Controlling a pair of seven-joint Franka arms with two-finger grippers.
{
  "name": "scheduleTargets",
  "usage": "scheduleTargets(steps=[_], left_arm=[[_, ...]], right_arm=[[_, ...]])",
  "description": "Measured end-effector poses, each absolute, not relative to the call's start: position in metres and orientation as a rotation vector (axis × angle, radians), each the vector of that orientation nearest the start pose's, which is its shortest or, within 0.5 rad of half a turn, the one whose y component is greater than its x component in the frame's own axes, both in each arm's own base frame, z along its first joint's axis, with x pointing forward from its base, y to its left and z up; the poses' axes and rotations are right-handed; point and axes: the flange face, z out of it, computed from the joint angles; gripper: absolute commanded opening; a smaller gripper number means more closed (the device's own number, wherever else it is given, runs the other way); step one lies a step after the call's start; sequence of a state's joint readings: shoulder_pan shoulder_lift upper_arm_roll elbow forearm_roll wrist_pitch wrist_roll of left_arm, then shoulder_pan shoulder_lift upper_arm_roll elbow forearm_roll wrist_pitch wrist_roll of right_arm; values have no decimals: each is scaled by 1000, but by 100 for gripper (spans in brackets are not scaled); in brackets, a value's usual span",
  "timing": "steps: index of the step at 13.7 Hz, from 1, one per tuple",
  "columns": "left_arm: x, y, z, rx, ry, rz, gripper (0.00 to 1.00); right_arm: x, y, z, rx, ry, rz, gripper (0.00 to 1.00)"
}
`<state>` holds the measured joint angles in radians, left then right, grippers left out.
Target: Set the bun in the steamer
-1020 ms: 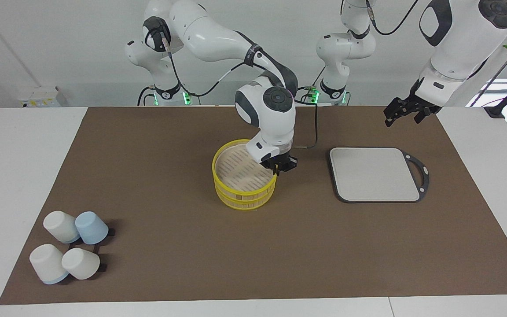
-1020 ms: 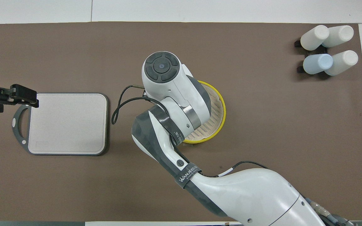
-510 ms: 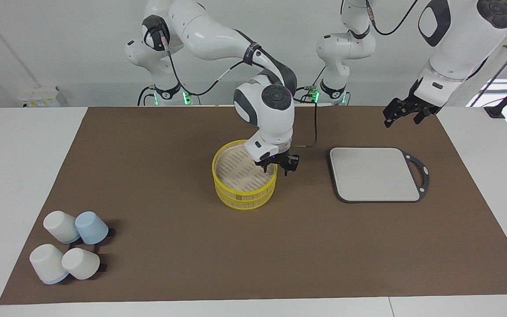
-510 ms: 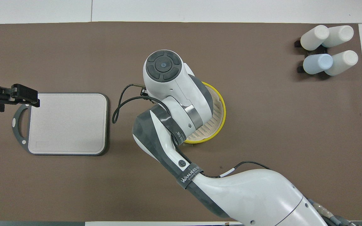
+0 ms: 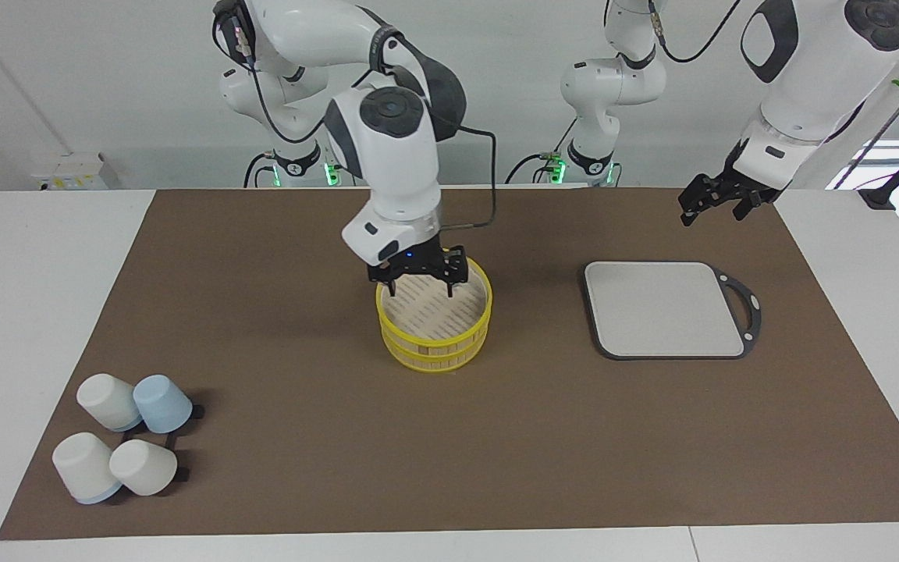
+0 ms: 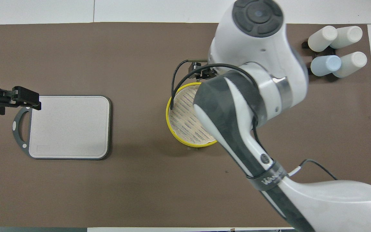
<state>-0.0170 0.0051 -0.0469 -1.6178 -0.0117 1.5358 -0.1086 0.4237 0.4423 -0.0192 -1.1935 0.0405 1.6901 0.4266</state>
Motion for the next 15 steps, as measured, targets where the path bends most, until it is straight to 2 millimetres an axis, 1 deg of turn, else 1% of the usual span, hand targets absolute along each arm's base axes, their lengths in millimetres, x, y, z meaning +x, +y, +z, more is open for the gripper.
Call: scheduleTargets(steps=[2, 4, 6, 7, 8, 9, 11, 13, 15], left_arm=[[549, -35, 597, -3142, -74, 137, 100], [549, -32, 598, -3142, -83, 134, 100], [549, -31, 598, -3143, -86, 133, 100], [549, -31, 598, -3143, -86, 133, 100], [549, -31, 598, -3143, -86, 133, 100], [549, -31, 598, -3143, -86, 133, 100], [549, -31, 598, -3143, -86, 133, 100], [549, -31, 598, -3143, -86, 133, 100], [549, -31, 598, -3143, -86, 133, 100]], right_arm=[[648, 213, 558, -3094, -101, -76, 100], [657, 143, 570, -3103, -120, -46, 100], [653, 84, 577, -3111, -86, 33, 100], [647, 60, 580, -3111, -79, 88, 100], [640, 40, 581, -3109, -66, 128, 100], [632, 26, 580, -3107, -45, 150, 100], [613, 11, 580, -3103, -11, 168, 100], [589, 5, 585, -3103, 6, 133, 100], [568, 1, 598, -3103, 15, 92, 100]])
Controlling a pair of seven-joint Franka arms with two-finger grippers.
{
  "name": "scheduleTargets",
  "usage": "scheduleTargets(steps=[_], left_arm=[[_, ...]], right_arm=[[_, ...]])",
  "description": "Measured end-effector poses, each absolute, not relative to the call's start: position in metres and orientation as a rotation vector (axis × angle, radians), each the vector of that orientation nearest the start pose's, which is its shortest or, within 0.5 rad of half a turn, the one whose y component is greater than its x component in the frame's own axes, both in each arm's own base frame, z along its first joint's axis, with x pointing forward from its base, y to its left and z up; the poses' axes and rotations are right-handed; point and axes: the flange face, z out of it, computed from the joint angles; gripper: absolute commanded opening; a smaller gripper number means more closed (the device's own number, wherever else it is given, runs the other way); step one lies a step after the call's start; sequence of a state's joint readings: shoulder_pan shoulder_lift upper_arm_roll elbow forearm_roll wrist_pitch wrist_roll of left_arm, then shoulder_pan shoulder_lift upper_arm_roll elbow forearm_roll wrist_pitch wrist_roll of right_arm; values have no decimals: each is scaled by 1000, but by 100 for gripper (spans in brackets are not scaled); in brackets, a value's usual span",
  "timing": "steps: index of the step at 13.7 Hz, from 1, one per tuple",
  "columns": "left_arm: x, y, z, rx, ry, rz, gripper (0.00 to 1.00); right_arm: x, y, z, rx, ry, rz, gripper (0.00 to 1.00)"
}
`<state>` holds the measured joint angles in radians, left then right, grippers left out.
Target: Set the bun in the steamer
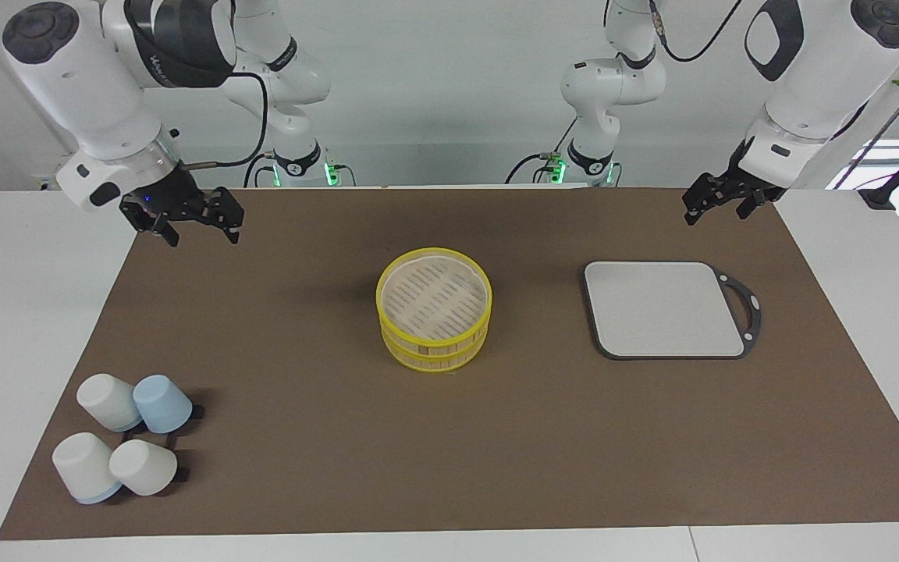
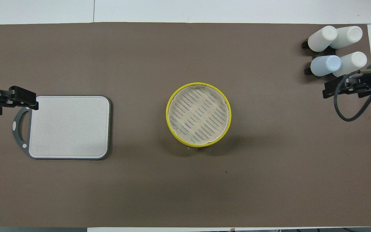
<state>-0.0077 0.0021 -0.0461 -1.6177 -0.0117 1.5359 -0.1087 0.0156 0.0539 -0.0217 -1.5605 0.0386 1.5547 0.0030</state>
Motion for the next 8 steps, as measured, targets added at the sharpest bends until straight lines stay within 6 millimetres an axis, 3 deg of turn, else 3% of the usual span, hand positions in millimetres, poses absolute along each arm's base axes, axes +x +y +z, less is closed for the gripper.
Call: scheduleTargets(steps=[2, 5, 8], left_arm=[[549, -31, 598, -3143, -86, 133, 100], [549, -31, 598, -3143, -86, 133, 100], [549, -31, 598, -3143, -86, 133, 100]], right_arm=[[557, -12, 609, -3102, 51, 66, 100], [553, -44, 606, -3097, 140, 77, 100], [552, -51, 603, -3096, 158, 87, 100]])
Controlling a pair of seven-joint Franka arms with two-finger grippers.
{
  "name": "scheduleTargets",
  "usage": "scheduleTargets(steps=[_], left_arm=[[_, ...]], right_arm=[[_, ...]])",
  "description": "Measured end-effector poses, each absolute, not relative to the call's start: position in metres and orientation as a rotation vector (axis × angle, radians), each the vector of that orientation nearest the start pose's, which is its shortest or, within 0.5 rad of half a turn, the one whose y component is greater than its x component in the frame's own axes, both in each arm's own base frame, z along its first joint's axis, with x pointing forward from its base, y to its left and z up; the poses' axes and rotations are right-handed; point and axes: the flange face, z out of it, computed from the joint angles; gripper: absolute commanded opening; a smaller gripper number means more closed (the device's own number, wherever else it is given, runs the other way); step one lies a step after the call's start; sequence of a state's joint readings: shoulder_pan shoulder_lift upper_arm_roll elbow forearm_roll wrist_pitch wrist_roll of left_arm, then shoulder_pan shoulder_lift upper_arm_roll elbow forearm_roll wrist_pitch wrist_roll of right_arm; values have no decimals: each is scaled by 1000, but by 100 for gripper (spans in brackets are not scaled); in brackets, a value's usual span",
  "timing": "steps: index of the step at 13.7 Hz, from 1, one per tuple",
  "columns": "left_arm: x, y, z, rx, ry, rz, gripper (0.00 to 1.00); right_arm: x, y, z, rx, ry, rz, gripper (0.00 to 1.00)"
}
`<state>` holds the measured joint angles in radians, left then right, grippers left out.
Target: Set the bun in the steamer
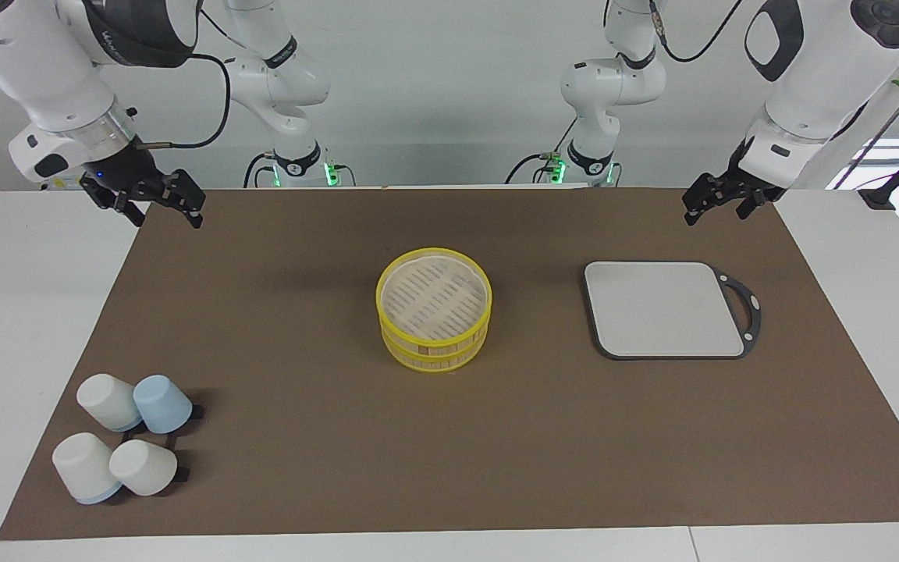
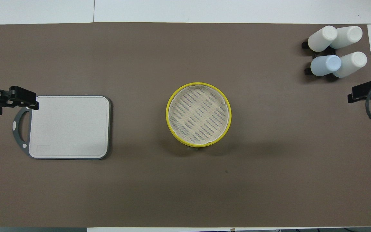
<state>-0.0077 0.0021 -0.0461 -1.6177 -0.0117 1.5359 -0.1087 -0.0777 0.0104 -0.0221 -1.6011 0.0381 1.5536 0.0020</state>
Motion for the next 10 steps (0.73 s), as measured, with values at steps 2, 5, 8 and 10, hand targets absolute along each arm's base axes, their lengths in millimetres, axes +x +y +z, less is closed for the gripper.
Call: scheduleTargets(steps=[2, 5, 8, 10], left_arm=[[549, -31, 598, -3143, -86, 133, 100], [549, -31, 598, -3143, -86, 133, 100], [549, -31, 598, -3143, -86, 133, 100], [549, -31, 598, -3143, -86, 133, 100]], right_arm=[[552, -50, 603, -3096, 156, 87, 100], [553, -53, 604, -3114, 158, 68, 100], [559, -65, 610, -3191, 169, -23, 100], [559, -67, 610, -3201, 171, -29, 100]])
